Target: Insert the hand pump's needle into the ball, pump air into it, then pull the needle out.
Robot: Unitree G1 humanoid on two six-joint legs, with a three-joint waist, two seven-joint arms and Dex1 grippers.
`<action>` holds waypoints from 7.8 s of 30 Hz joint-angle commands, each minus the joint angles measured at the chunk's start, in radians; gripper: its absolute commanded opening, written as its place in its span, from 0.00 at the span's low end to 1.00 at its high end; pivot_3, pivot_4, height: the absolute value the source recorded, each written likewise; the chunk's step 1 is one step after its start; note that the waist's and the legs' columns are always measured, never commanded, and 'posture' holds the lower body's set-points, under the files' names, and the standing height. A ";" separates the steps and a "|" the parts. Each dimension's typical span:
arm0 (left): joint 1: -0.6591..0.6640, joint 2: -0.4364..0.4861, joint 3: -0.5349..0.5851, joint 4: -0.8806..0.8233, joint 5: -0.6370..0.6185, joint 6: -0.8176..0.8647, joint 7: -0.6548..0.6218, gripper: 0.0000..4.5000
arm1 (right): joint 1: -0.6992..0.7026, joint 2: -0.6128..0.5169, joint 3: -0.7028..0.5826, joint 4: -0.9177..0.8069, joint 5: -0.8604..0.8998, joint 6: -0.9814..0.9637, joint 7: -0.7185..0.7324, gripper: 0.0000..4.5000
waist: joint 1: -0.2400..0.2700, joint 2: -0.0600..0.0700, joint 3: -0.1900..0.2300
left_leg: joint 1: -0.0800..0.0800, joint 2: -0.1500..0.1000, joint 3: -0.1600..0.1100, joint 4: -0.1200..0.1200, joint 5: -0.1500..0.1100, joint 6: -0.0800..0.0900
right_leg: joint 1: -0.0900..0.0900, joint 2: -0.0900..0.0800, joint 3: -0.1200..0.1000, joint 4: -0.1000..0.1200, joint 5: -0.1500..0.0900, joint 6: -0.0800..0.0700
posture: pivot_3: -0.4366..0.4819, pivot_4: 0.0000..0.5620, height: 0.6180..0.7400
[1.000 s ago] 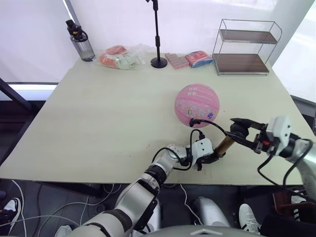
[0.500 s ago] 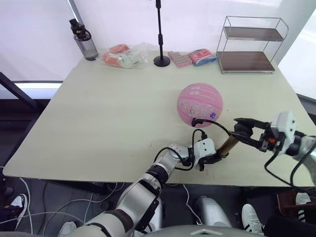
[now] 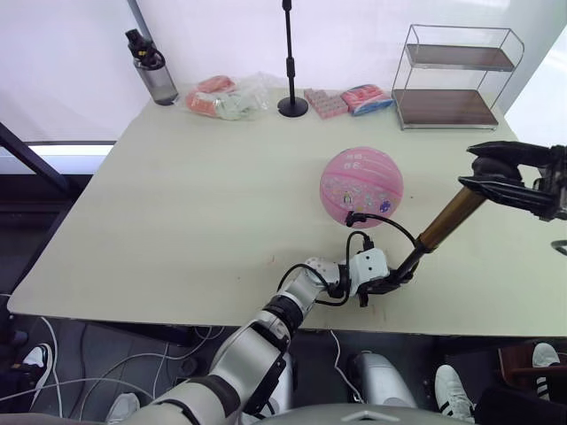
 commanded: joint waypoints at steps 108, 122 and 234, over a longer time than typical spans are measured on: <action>0.066 0.029 -0.030 0.076 0.065 0.060 0.002 0.22 | 0.144 0.139 0.027 -0.069 -0.143 -0.155 -0.010 0.38 | 0.004 -0.003 -0.008 | 0.005 0.000 -0.001 0.000 -0.001 0.000 | 0.004 0.001 -0.001 0.003 -0.002 -0.002 | 0.48 0.27 0.93; 0.070 0.029 -0.030 0.076 0.064 0.061 0.000 0.22 | -0.096 -0.046 -0.112 0.030 0.012 0.027 0.006 0.38 | 0.005 0.001 -0.002 | 0.002 -0.001 0.000 0.000 -0.001 0.001 | 0.001 -0.001 -0.001 0.003 -0.002 -0.001 | 0.48 0.27 0.93; 0.039 0.036 -0.026 0.102 0.067 0.057 0.001 0.22 | 0.353 0.540 0.336 0.034 -0.338 -0.455 -0.042 0.38 | -0.016 -0.012 -0.025 | 0.009 0.002 -0.003 -0.001 -0.001 0.001 | 0.007 0.003 -0.002 0.005 -0.005 -0.006 | 0.48 0.27 0.93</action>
